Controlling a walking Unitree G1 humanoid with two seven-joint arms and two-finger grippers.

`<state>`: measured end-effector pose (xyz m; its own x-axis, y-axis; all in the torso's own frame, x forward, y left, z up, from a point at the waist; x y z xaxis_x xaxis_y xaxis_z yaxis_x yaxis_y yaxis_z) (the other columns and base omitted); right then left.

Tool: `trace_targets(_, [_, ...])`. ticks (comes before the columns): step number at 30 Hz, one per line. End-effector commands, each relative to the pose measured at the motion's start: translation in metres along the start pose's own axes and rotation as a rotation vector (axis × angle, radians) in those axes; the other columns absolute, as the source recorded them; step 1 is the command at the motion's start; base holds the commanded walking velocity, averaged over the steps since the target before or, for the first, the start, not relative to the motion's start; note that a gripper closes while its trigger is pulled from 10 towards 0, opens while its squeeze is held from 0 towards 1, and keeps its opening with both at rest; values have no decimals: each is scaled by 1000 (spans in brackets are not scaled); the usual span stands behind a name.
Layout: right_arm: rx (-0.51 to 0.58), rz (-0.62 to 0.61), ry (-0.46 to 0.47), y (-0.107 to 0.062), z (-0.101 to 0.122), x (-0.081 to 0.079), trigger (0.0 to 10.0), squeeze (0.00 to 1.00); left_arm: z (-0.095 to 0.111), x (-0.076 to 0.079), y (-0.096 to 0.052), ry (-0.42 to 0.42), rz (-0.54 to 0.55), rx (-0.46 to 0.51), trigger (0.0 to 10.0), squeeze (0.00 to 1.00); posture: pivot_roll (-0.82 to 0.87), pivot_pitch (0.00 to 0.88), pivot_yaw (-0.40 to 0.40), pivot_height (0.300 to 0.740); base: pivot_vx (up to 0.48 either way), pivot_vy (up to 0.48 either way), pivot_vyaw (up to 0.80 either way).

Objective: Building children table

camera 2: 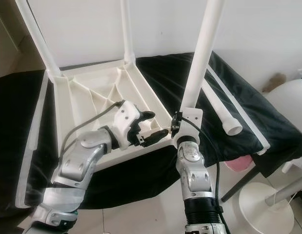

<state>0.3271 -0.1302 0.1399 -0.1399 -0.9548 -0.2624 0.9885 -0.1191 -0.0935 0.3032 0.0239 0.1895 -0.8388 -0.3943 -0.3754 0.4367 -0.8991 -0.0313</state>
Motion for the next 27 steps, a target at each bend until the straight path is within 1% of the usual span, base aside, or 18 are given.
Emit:
trace_targets(1, [-137, -33, 23, -5, -29, 5, 10000, 0, -2, -5, -1, -6, 79, -21, 10000, 0, 10, 0, 7, 740, 0, 0, 0])
trace_targets(11, [-136, -47, 25, -8, -26, 3, 10000, 0, -2, -4, -1, -6, 80, -24, 10000, 0, 15, 0, 4, 740, 0, 0, 0])
trace_targets(15, [-132, -31, 23, -9, -26, -1, 10000, 0, -2, -4, -2, -3, 77, -26, 10000, 0, 13, 0, 5, 740, 0, 0, 0])
trace_targets(21, [-128, -26, 21, -9, -25, -1, 10000, 0, -3, -3, -1, 0, 73, -26, 10000, 0, 10, 0, 4, 740, 0, 0, 0])
trace_targets(22, [-121, -27, 16, -9, -23, -1, 10000, 200, -3, -3, -1, 0, 72, -25, 10000, 0, 8, 0, 2, 740, 0, 0, 0])
trace_targets(23, [-113, -28, 12, -8, -22, 0, 10000, 753, -2, -3, -1, 0, 72, -24, 10000, 0, 8, 0, 1, 740, 0, 0, 0])
trace_targets(24, [-113, -28, 12, -8, -22, 0, 10000, 753, -2, -3, -1, 0, 72, -24, 10000, 0, 8, 0, 1, 740, 0, 0, 0])
trace_targets(25, [-106, -28, 8, -8, -20, 1, 10000, 1000, -2, -3, 0, 1, 72, -23, 10000, 0, 8, 0, 0, 740, 0, 0, 0])
trace_targets(27, [-101, -26, 4, -8, -19, 1, 10000, 1000, -2, -3, 0, 1, 72, -23, 10000, 0, 7, 0, -2, 740, 0, 0, 0])
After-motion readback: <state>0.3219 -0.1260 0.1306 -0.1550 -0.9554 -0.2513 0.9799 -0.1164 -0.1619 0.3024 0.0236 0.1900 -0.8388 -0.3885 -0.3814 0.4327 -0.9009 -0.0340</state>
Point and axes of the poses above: a point about 5 cm out from each wrist's last joint towards the gripper, its own y axis pointing out of the wrist towards the gripper, its own z axis along the axis of the wrist's last joint, x = y × z, the point moved 2 cm from there along y, pointing out of the wrist towards the gripper, and after that the axes turned 10 degrees about y, right-handed, at the moved point
